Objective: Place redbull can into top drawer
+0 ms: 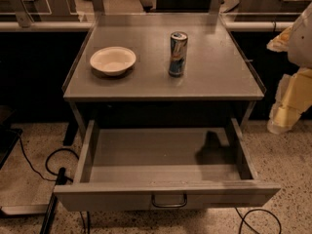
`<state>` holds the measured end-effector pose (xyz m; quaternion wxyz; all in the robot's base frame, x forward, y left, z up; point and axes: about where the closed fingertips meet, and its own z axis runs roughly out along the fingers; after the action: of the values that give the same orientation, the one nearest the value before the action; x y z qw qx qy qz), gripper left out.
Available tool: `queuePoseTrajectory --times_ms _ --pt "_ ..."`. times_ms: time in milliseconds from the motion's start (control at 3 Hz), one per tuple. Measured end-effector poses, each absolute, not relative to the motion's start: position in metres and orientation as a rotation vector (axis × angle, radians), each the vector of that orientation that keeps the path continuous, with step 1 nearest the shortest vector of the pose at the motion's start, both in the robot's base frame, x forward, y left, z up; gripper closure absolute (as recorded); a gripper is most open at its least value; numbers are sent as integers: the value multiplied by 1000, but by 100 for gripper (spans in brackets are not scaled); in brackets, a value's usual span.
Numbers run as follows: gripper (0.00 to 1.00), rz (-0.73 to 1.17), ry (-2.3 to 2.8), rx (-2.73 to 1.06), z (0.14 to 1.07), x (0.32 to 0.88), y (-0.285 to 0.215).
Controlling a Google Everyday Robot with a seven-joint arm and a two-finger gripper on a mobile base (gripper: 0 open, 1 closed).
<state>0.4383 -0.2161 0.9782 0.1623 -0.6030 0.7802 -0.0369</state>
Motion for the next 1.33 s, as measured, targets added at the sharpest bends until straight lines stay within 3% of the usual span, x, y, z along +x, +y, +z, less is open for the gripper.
queuePoseTrajectory --times_ms 1333 --pt "0 -103 2112 -1719 977 498 -167"
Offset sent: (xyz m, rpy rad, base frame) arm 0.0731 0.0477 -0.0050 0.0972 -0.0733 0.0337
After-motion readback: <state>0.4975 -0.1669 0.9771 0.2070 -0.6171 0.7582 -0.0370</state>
